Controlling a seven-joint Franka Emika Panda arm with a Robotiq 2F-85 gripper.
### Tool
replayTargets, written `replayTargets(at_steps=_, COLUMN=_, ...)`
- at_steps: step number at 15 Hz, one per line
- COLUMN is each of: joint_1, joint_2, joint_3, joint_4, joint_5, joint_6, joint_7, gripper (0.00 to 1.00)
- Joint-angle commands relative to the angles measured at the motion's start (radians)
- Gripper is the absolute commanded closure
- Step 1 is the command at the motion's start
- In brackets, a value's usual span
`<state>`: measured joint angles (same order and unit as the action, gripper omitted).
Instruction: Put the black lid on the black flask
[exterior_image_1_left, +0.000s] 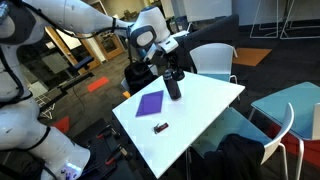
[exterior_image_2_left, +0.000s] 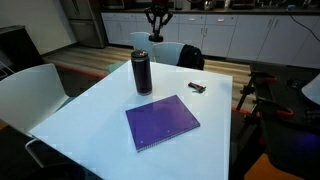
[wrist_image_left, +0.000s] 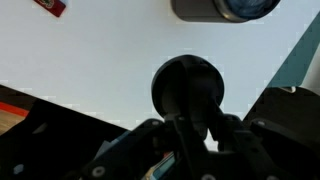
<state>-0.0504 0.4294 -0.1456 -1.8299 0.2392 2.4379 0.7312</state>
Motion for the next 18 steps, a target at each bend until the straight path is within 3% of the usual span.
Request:
replayTargets(at_steps=1, joint_1=0.024, joint_2=-0.061, joint_3=0.03, joint_4=-0.031, joint_5=-0.007, joint_6=-0.032, joint_7=-0.028, gripper=0.94)
replayTargets(at_steps=18, joint_1=0.106, joint_2=-0.042, joint_3=0.081, joint_4=0.027, joint_5=-0.075, joint_6=-0.067, joint_7=-0.044, gripper=0.94)
